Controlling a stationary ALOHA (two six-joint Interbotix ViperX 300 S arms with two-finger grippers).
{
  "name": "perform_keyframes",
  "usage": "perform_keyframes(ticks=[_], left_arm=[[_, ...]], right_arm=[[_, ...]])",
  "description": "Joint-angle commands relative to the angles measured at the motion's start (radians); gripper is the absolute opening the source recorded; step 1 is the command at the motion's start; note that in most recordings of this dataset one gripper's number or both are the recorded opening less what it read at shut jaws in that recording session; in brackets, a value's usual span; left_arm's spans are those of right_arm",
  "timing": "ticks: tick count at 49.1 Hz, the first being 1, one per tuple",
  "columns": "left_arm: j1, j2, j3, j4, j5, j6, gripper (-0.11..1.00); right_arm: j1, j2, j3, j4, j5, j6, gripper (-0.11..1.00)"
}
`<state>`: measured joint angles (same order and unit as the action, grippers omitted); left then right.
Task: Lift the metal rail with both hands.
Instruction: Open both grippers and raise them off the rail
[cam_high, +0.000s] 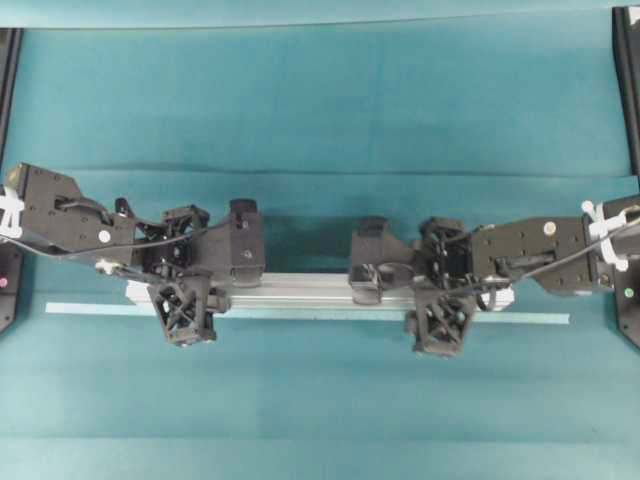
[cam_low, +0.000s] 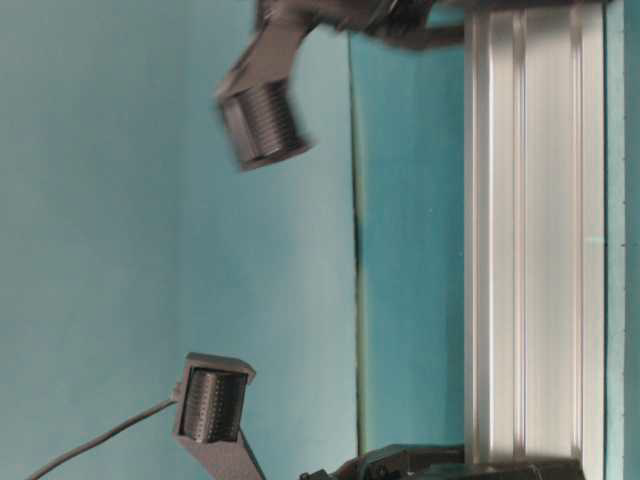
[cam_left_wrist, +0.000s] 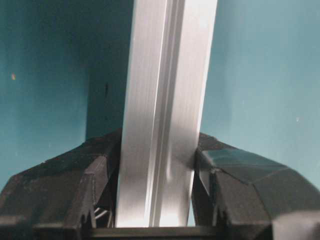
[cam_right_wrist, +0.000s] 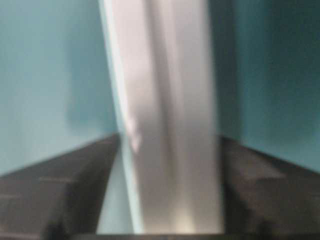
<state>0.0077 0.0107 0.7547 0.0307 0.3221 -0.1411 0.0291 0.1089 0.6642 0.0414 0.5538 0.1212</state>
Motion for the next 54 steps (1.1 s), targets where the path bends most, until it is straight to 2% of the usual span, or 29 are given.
perform_keyframes(ticks=[1,14,16,22,26,32,40,54], left_arm=[[0.011,-0.017,0.000,-0.002,-0.029,-0.005,0.36],[0.008,-0.025,0.015,-0.002,-0.034,-0.005,0.37],[0.005,-0.025,0.014,-0.002,-0.034,-0.003,0.45],[-0.006,-0.034,0.009,-0.002,-0.034,0.006,0.82],[-0.012,-0.046,0.012,-0.002,-0.028,0.020,0.96],[-0.018,-0.094,0.014,-0.002,-0.021,0.048,0.94],[-0.015,-0.199,0.015,-0.002,-0.011,0.071,0.96],[-0.012,-0.390,0.032,-0.002,-0.009,0.089,0.96]], right_arm=[[0.005,0.009,-0.005,0.003,-0.006,0.018,0.81],[0.003,0.008,-0.009,0.003,-0.012,0.026,0.83],[0.003,0.008,-0.011,0.005,-0.015,0.028,0.83],[0.002,0.008,-0.015,0.003,-0.017,0.026,0.83],[0.000,0.003,-0.021,0.003,-0.017,0.025,0.84],[-0.012,-0.025,-0.034,0.000,-0.012,0.026,0.84],[-0.032,-0.094,-0.037,-0.002,-0.012,0.026,0.84],[-0.051,-0.278,-0.031,-0.006,-0.014,0.025,0.84]])
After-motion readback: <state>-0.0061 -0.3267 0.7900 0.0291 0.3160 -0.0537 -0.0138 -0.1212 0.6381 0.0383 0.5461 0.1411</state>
